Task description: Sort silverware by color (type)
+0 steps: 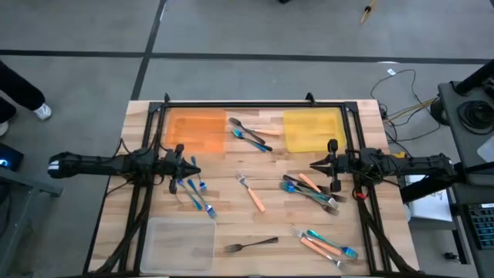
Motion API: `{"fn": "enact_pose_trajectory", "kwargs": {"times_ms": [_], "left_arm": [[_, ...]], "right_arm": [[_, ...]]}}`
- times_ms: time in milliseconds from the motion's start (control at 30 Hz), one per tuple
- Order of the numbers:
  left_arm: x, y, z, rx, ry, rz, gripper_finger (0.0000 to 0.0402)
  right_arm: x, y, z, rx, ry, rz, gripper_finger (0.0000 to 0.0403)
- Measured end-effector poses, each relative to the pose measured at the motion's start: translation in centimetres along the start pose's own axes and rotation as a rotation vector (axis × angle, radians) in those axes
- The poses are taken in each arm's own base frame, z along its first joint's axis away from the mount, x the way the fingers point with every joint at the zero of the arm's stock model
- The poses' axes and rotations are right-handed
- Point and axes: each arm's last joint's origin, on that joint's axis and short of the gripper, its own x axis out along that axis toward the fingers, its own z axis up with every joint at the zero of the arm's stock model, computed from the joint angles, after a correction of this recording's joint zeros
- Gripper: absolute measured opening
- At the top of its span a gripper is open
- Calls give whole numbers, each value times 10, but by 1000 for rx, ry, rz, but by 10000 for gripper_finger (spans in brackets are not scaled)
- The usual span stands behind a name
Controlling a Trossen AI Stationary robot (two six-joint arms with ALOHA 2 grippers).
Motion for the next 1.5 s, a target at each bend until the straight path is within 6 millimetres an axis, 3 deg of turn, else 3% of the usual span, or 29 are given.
{"fn": "enact_pose_trajectory", "kwargs": {"times_ms": [1233, 1500], "left_arm": [[0, 0, 0, 0, 0, 0, 0], [0, 0, 0, 0, 1, 0, 0]], "right_arm": [[0, -1, 1, -2, -10, -15, 22], [-1, -7, 6, -215, -21, -203, 22]]}}
